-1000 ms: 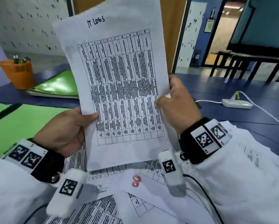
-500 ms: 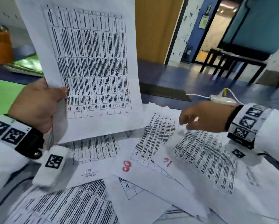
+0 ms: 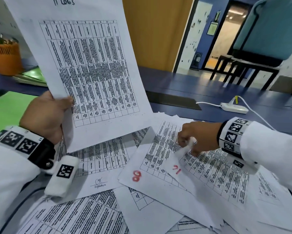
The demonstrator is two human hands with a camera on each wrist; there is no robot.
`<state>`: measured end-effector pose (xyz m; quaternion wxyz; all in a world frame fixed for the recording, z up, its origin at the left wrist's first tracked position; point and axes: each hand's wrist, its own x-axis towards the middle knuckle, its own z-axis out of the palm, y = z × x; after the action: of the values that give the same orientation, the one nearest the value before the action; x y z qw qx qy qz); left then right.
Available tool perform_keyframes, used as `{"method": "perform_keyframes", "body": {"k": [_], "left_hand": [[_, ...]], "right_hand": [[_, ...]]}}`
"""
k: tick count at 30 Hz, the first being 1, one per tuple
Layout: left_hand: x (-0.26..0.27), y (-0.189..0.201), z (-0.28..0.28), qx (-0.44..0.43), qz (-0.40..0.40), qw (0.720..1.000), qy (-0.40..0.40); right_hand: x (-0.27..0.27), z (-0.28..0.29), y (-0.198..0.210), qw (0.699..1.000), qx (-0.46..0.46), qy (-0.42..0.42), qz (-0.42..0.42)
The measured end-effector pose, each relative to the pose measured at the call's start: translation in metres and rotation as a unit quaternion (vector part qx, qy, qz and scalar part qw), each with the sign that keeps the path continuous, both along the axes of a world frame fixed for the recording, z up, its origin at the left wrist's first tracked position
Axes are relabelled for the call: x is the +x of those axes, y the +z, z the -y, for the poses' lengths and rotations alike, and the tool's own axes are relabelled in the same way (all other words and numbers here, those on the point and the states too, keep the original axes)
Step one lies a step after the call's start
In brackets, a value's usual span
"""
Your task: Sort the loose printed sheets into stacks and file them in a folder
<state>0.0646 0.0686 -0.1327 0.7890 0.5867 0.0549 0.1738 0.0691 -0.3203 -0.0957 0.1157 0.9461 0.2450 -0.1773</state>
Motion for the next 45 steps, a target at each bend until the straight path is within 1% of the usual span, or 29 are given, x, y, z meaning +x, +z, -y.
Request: {"method": "perform_keyframes", "body": {"k": [2,6,9,11,14,16,18,20,22,23,24,26,27,28,30,32,35,39,42,45], "left_hand": [[0.001,0.0,0.0,-0.004,-0.001,1.0,0.0],[0.003,-0.001,0.0,-0.007,0.002,1.0,0.005],[0.004,-0.003,-0.001,-0.007,0.01,1.0,-0.002],[0.009,-0.007,-0.004,-0.005,0.011,1.0,-0.006],[0.011,-0.011,-0.004,-0.007,0.016,1.0,0.0],[0.013,-0.011,-0.002,-0.014,0.022,1.0,0.003],[0.019,-0.015,-0.001,-0.042,0.017,0.999,0.016],[0.035,-0.03,-0.011,-0.085,0.023,0.995,0.04],[0.044,-0.039,-0.019,-0.108,0.048,0.992,0.054],[0.039,-0.035,-0.017,-0.1,0.038,0.993,0.049],[0.027,-0.024,-0.011,-0.066,0.018,0.997,0.047],[0.016,-0.014,-0.002,-0.015,0.009,0.999,0.029],[0.013,-0.011,-0.001,-0.011,0.006,1.0,0.026],[0.011,-0.009,0.0,-0.002,0.006,1.0,0.025],[0.01,-0.004,-0.002,-0.004,0.003,1.0,0.012],[0.009,-0.002,-0.004,0.009,-0.01,1.0,0.023],[0.006,-0.001,-0.006,-0.002,-0.004,0.999,0.048],[0.006,0.001,-0.008,0.002,-0.018,0.997,0.073],[0.008,0.0,-0.01,-0.004,-0.015,0.996,0.089],[0.008,0.0,-0.008,-0.007,-0.016,0.995,0.094]], "right_hand": [[-0.001,0.001,-0.002,1.0,0.006,0.018,0.002],[-0.008,0.011,-0.002,0.999,0.031,-0.006,0.015],[-0.018,0.021,0.007,0.999,0.018,0.014,0.026],[-0.022,0.032,0.031,0.998,0.034,0.013,0.047],[-0.027,0.055,0.085,0.99,0.088,-0.021,0.106],[-0.031,0.068,0.116,0.984,0.115,-0.025,0.13],[-0.034,0.076,0.134,0.984,0.108,-0.025,0.142],[-0.034,0.079,0.138,0.986,0.066,-0.041,0.145],[-0.037,0.071,0.128,0.99,0.012,-0.071,0.122],[-0.04,0.06,0.118,0.991,-0.027,-0.079,0.104],[-0.042,0.048,0.107,0.991,-0.072,-0.068,0.094],[-0.043,0.023,0.082,0.978,-0.173,0.019,0.117],[-0.042,0.009,0.068,0.968,-0.204,0.068,0.131],[-0.043,-0.007,0.056,0.961,-0.215,0.107,0.136],[-0.042,-0.041,0.037,0.963,-0.185,0.15,0.128],[-0.039,-0.068,0.019,0.973,-0.123,0.164,0.11],[-0.03,-0.092,0.004,0.981,-0.031,0.167,0.094],[-0.017,-0.1,-0.007,0.987,0.047,0.143,0.054],[-0.014,-0.095,-0.008,0.986,0.1,0.132,0.036],[-0.011,-0.091,-0.011,0.979,0.124,0.153,0.047]]}}
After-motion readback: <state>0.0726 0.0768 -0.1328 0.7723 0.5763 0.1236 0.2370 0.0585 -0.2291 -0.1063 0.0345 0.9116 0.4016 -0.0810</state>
